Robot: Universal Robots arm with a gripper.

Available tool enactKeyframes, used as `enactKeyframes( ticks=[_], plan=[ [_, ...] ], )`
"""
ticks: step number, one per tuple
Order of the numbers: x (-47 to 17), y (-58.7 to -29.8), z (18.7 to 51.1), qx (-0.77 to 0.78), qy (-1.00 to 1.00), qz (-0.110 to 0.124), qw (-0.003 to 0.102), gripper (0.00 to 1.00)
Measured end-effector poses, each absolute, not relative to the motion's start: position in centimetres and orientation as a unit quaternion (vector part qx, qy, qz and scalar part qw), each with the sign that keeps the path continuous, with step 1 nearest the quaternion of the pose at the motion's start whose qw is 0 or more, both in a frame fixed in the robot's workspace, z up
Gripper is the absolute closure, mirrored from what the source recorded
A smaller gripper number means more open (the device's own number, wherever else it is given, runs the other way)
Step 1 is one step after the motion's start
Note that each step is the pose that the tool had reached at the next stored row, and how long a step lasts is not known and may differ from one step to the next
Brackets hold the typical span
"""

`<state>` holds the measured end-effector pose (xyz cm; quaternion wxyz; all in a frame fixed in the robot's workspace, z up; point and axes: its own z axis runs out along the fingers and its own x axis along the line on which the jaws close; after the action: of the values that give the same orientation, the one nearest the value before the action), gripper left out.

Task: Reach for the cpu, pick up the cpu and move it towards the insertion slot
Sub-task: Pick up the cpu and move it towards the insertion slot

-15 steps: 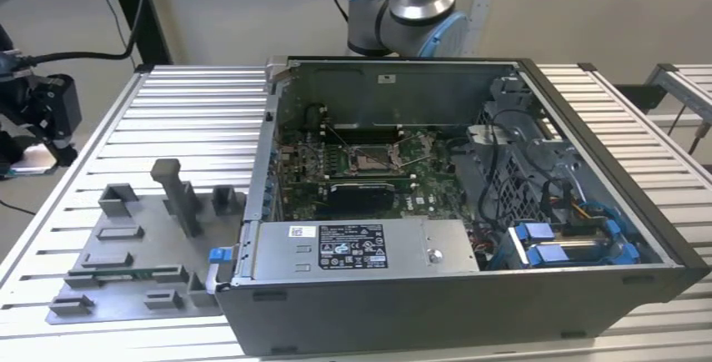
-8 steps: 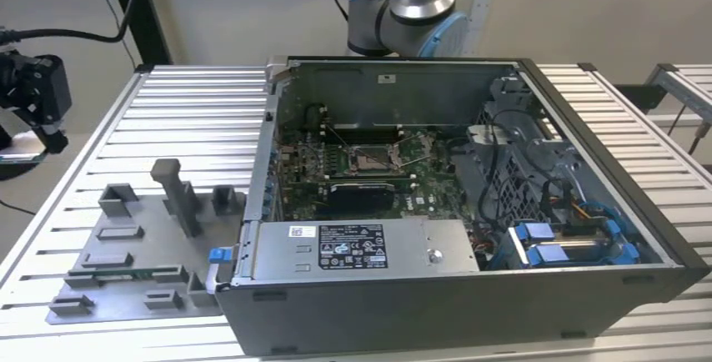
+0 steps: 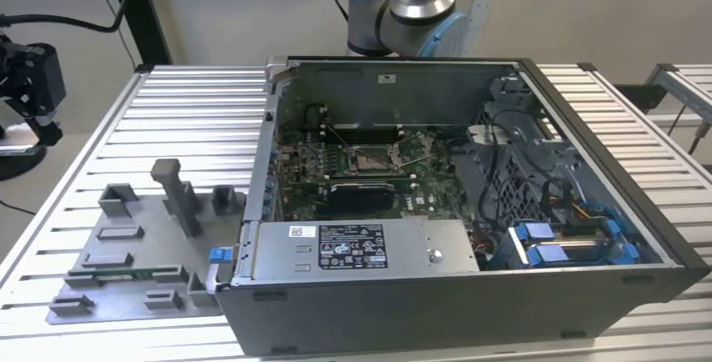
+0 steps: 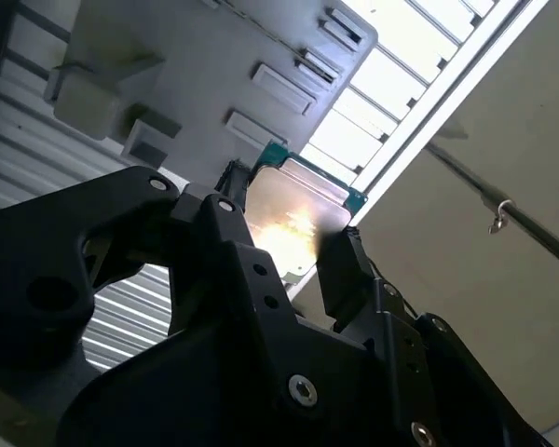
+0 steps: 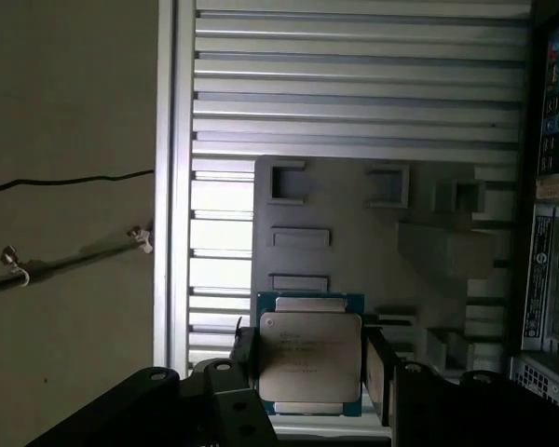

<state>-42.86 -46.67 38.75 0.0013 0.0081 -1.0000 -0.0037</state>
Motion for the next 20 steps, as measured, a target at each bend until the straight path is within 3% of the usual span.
enactKeyframes(
  ticks=[20],
  plan=[
    [-40.8,-46.7,38.8,0.008,-1.0,-0.004,0.001,1.0]
  ],
)
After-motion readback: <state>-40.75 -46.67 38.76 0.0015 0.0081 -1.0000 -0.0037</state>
